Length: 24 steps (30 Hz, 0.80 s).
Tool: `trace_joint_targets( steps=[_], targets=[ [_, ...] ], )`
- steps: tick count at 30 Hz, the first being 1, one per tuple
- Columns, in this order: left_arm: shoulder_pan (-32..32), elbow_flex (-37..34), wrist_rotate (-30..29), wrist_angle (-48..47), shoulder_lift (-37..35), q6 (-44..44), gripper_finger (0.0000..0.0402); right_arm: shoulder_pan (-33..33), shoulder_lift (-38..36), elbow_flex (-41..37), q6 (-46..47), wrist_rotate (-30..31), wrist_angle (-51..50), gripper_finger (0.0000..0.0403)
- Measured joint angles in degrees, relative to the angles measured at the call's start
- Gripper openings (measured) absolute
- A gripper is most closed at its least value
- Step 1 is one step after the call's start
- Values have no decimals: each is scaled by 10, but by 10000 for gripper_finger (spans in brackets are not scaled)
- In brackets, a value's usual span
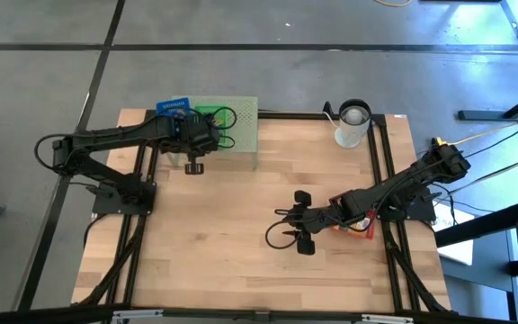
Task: Pick & Place Office Desk Supplies
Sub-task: Put the green bin on the shelf
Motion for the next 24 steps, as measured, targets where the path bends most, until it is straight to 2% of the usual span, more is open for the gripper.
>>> trace_joint_targets(
  steps=[24],
  targets=[
    [0,0,2,0,0,-21,30,0,0,0,0,0,0,192]
  ],
)
